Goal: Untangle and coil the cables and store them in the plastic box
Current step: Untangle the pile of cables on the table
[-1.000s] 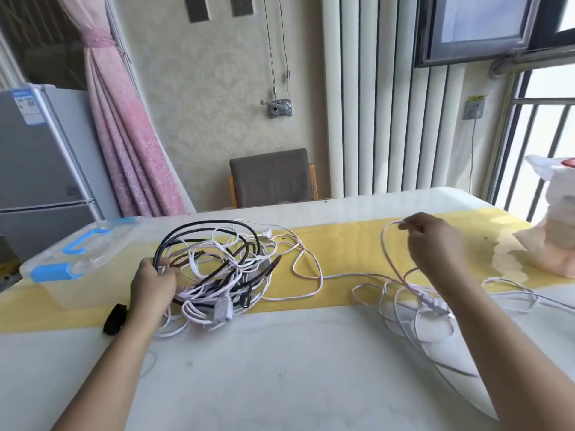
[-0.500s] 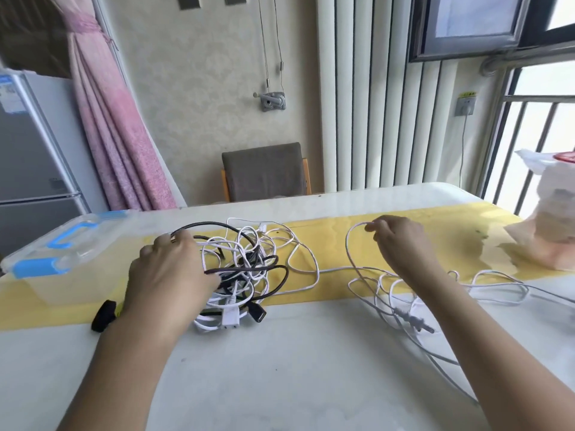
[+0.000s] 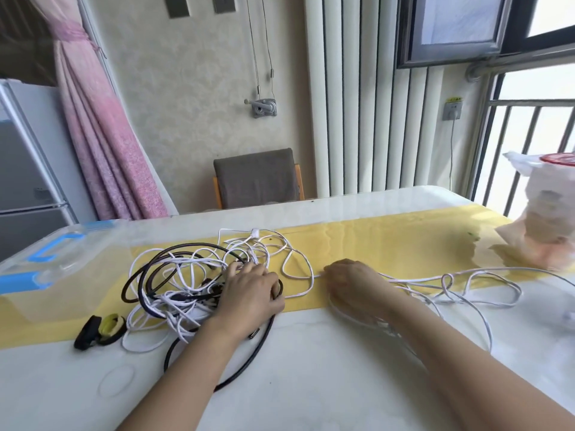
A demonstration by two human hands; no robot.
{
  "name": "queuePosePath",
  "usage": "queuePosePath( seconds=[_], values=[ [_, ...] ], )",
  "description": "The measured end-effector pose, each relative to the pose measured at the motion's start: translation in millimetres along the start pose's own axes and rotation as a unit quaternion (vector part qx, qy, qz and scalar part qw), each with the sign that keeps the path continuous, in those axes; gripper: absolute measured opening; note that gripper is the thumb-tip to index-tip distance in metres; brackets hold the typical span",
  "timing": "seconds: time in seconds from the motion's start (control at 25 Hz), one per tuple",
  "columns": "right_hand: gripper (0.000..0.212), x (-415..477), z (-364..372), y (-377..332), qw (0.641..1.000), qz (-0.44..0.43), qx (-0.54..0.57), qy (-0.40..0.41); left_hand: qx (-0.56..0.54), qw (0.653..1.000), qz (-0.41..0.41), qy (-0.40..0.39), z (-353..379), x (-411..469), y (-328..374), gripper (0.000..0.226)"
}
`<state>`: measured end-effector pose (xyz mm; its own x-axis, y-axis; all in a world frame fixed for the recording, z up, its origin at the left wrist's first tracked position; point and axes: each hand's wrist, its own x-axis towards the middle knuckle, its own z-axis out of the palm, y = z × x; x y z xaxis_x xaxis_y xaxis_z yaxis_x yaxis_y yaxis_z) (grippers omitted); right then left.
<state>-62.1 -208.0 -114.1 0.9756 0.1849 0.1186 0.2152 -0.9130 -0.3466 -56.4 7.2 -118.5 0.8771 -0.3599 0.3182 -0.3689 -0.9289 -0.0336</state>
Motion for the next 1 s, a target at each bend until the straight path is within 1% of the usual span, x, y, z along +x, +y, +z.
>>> queuePosePath(
  seconds=[0.08,0.12,0.16,0.24,0.28,0.32,0.36,0.4,0.44,0.48,0.52,0.56,0.6,0.64,0.68,0.72,0.76,0.8,0.88,0.96,1.0],
  values=[
    [0.024,2.6,3.9,-3.0,1.0,-0.001,0.011,0.011,0.024,1.0,-0.019,-0.007,0.3,7.0,4.9,0.036],
    [0.021,3.5,4.8,-3.5,1.0,0.001,0.008,0.013,0.036,0.999,-0.027,-0.012,0.4,9.3,7.0,0.027],
    [0.02,4.2,5.6,-4.2,1.0,0.0,-0.006,0.005,0.044,0.998,-0.037,-0.015,0.2,11.0,9.4,0.023],
    [0.016,3.2,5.8,-4.8,0.999,0.014,-0.036,-0.007,0.057,0.996,-0.065,0.001,2.3,10.5,7.8,0.025],
    [0.011,2.0,4.7,-4.2,0.999,0.038,-0.029,0.009,0.047,0.995,-0.086,0.027,1.3,10.4,2.7,0.029],
    [0.006,0.2,1.3,-1.9,0.996,0.074,-0.011,0.042,0.02,0.991,-0.113,0.067,-0.7,10.1,-5.7,0.037],
    [0.005,-1.0,-3.8,3.2,0.989,0.117,0.009,0.095,-0.022,0.984,-0.14,0.11,-3.3,9.3,-15.9,0.047],
    [0.01,-2.1,-10.6,12.3,0.974,0.158,0.022,0.163,-0.065,0.973,-0.168,0.145,-6.3,7.9,-26.9,0.056],
    [0.016,-4.0,-18.8,23.2,0.957,0.19,0.022,0.217,-0.114,0.958,-0.192,0.178,-9.2,5.9,-37.9,0.059],
    [0.022,-6.8,-26.5,34.2,0.947,0.211,0.004,0.242,-0.162,0.941,-0.21,0.212,-12.3,3.2,-46.9,0.053],
    [0.028,-10.6,-32.9,42.0,0.943,0.233,-0.024,0.236,-0.208,0.921,-0.223,0.242,-15.4,0.4,-52.5,0.04],
    [0.031,-12.9,-36.5,45.9,0.943,0.255,-0.053,0.209,-0.249,0.904,-0.23,0.262,-19.3,-1.6,-54.6,0.031],
    [0.032,-14.5,-37.4,45.1,0.942,0.273,-0.087,0.175,-0.281,0.892,-0.231,0.268,-23.5,-4.5,-54.7,0.033],
    [0.032,-14.3,-36.2,40.7,0.94,0.284,-0.125,0.144,-0.314,0.889,-0.222,0.249,-26.7,-6.9,-55.6,0.036],
    [0.033,-13.1,-33.7,34.5,0.936,0.284,-0.166,0.123,-0.349,0.893,-0.198,0.205,-29.0,-9.5,-57.7,0.036],
    [0.035,-10.4,-29.5,28.9,0.936,0.269,-0.192,0.12,-0.381,0.899,-0.166,0.138,-30.3,-12.1,-61.0,0.036],
    [0.04,-7.5,-25.7,23.5,0.943,0.24,-0.194,0.127,-0.402,0.903,-0.141,0.064,-32.9,-13.5,-64.7,0.036],
    [0.047,-5.2,-22.0,19.1,0.953,0.206,-0.173,0.137,-0.408,0.904,-0.127,-0.005,-36.0,-14.6,-67.8,0.036],
    [0.055,-1.3,-14.7,11.9,0.975,0.144,-0.097,0.142,-0.381,0.911,-0.106,-0.117,-38.8,-17.5,-68.7,0.036],
    [0.057,11.4,-9.6,1.5,0.988,0.105,-0.015,0.114,-0.315,0.928,-0.066,-0.189,-37.7,-21.0,-63.8,0.036],
    [0.057,23.5,-8.8,-4.1,0.992,0.086,0.014,0.088,-0.272,0.939,-0.039,-0.207,-35.2,-21.6,-61.0,0.034]
  ],
)
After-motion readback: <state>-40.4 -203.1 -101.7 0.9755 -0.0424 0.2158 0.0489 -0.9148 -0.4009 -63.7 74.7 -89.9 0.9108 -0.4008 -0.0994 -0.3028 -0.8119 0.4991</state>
